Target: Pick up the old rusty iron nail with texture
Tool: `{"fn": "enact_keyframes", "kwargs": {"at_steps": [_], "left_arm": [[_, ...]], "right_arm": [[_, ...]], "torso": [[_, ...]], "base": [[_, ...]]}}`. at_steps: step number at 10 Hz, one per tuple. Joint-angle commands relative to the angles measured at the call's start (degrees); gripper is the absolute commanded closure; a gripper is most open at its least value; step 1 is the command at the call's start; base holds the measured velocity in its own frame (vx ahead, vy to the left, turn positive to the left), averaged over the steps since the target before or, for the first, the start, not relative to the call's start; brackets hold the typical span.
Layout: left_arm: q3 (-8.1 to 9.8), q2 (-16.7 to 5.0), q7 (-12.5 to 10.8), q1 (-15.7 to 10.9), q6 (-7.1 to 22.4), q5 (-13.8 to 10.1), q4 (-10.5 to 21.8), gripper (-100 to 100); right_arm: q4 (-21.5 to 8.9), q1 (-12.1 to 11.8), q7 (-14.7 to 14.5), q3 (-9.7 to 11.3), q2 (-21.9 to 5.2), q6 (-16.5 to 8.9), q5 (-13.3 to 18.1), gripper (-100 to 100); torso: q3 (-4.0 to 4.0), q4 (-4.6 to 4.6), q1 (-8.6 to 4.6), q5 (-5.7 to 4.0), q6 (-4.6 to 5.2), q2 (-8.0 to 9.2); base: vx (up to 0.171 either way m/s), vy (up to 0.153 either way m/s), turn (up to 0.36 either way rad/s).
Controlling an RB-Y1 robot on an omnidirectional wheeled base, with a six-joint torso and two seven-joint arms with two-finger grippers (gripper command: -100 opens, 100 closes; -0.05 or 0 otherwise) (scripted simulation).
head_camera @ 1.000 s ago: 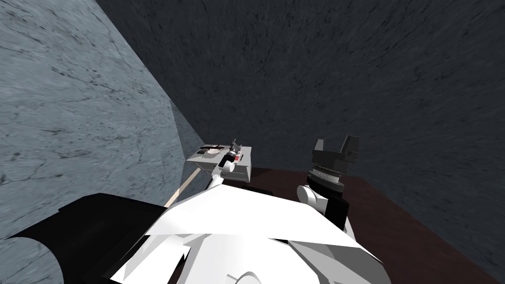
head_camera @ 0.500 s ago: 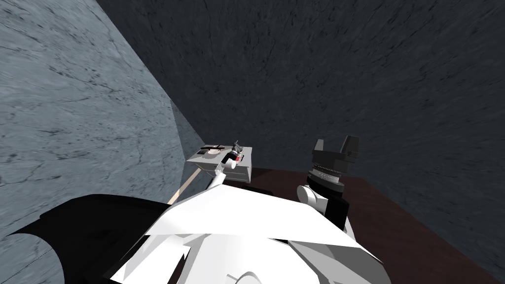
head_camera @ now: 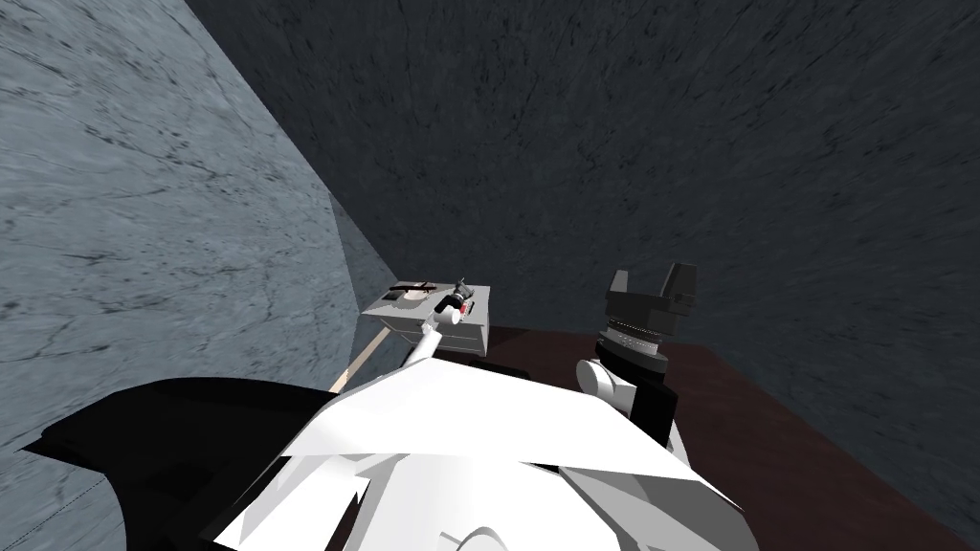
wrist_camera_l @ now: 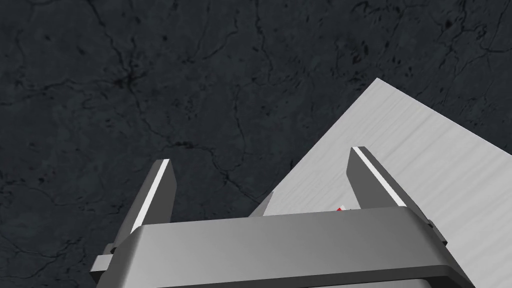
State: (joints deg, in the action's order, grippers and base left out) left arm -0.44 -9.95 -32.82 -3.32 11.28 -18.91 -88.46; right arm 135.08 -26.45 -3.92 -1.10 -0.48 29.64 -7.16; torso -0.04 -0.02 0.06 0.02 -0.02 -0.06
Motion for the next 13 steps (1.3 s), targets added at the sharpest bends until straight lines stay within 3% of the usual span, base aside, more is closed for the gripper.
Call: {"fn": "enact_keyframes", "kwargs": {"at_steps": [1, 2, 3, 4, 5, 6, 7, 10, 11, 12, 13], "left_arm": [[0.25, 0.6, -1.9, -2.3, 2.9, -0.9, 2.9, -100], [0.25, 0.6, -1.9, -2.3, 3.0, -0.9, 3.9, -100], [0.42, 0.7, -3.6, -4.1, 5.0, -1.9, 6.7, -100], [0.42, 0.7, -3.6, -4.1, 5.6, -1.9, 6.9, -100], [0.59, 0.8, -5.3, -5.9, 7.3, -2.9, 9.4, -100], [0.59, 0.8, -5.3, -5.9, 8.1, -2.9, 9.8, -100], [0.77, 0.9, -7.0, -7.7, 10.2, -3.9, 11.9, -100], [0.94, 0.9, -8.6, -9.4, 12.9, -4.8, 15.5, -100], [1.11, 1.0, -10.1, -11.1, 15.2, -5.7, 17.8, -100], [1.11, 1.0, -10.1, -11.1, 15.2, -5.7, 18.2, -100], [1.27, 1.0, -11.6, -12.7, 17.4, -6.6, 20.5, -100]], "right_arm": [[0.0, 0.0, 0.0, 0.0, 0.0, 0.0, 0.0, 0], [0.0, 0.0, 0.0, 0.0, 0.0, 0.0, 0.0, 0], [0.0, 0.0, 0.0, 0.0, 0.0, 0.0, 0.0, 0], [0.0, 0.0, 0.0, 0.0, 0.0, 0.0, 0.0, 0], [0.0, 0.0, 0.0, 0.0, 0.0, 0.0, 0.0, 0], [0.0, 0.0, 0.0, 0.0, 0.0, 0.0, 0.0, 0], [0.0, 0.0, 0.0, 0.0, 0.0, 0.0, 0.0, 0], [0.0, 0.0, 0.0, 0.0, 0.0, 0.0, 0.0, 0], [0.0, 0.0, 0.0, 0.0, 0.0, 0.0, 0.0, 0], [0.0, 0.0, 0.0, 0.0, 0.0, 0.0, 0.0, 0], [0.0, 0.0, 0.0, 0.0, 0.0, 0.0, 0.0, 0]], "torso": [[0.0, 0.0, 0.0, 0.0, 0.0, 0.0], [0.0, 0.0, -0.02, 0.0, 0.01, 0.0], [0.0, 0.0, 0.0, 0.0, -0.01, 0.0], [0.0, 0.0, 0.04, 0.01, 0.0, -0.01], [0.0, 0.0, 0.01, 0.0, 0.0, 0.0], [-0.01, 0.0, 0.01, 0.0, 0.0, -0.02], [0.0, 0.0, 0.0, 0.0, 0.0, -0.01], [0.0, 0.0, 0.05, 0.01, 0.0, 0.0], [0.01, 0.0, 0.03, 0.01, 0.0, 0.02], [0.01, 0.0, 0.01, 0.0, 0.0, 0.01], [0.01, 0.0, 0.01, 0.0, -0.01, 0.01]], "base": [[0.011, 0.02, 0.004], [0.014, 0.017, -0.006], [0.016, 0.032, 0.008], [0.016, 0.025, -0.002], [0.019, 0.025, 0.005], [0.017, 0.021, -0.002], [0.019, 0.026, 0.008], [0.014, 0.028, 0.003], [0.014, 0.026, 0.008], [0.013, 0.022, 0.001], [0.015, 0.026, 0.009]]}}
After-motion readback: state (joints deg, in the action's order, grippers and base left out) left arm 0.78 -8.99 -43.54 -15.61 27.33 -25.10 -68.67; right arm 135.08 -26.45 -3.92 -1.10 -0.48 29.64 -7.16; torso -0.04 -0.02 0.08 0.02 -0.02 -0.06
